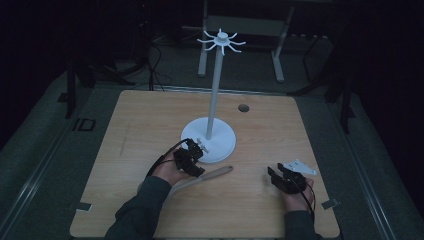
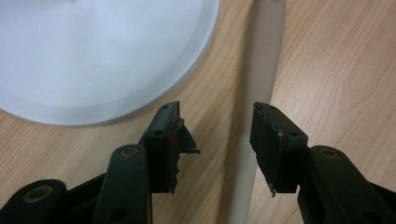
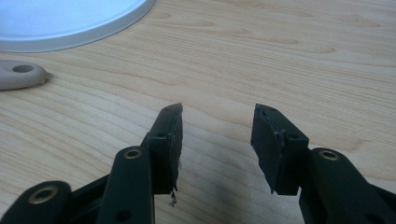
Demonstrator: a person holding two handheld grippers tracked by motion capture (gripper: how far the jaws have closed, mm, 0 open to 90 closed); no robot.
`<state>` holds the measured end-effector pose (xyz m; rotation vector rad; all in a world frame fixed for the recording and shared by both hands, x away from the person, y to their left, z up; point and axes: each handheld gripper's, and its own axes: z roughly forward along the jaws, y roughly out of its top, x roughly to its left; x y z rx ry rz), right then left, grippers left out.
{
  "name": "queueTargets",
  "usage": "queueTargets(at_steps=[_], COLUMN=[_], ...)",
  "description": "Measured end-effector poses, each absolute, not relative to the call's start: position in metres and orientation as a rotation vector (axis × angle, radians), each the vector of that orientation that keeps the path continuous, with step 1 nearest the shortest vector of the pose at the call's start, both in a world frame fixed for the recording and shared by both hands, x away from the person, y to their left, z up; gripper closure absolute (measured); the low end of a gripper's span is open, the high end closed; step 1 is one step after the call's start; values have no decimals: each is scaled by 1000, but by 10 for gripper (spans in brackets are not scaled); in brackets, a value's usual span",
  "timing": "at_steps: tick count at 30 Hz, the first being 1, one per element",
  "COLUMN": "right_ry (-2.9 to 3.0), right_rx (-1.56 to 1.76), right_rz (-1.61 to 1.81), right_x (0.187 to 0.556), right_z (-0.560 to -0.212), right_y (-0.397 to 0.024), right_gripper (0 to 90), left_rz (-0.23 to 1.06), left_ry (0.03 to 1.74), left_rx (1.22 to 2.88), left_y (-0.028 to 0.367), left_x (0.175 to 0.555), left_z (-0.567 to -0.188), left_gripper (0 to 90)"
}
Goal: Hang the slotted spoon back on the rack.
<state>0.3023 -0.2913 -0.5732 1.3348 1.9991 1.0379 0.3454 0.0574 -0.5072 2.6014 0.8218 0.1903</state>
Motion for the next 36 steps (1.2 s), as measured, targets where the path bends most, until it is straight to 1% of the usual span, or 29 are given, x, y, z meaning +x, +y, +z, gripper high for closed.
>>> queueTargets(at_steps=[11, 28, 36], right_ry=[2001, 2004, 2001], right_rx=[1331, 1335, 1333], right_rz=[1035, 1032, 1027], right_x=[302, 302, 303], right_z=[-573, -574, -574], right_y=[-291, -291, -292], right_gripper=[531, 528, 527], left_rz=[149, 64, 61], left_ry=[818, 736, 715], left_rx=[2677, 2784, 2834], left_y=[48, 33, 21], left_x=[348, 347, 349], left_z=[-515, -524, -531], left_gripper=[583, 625, 679])
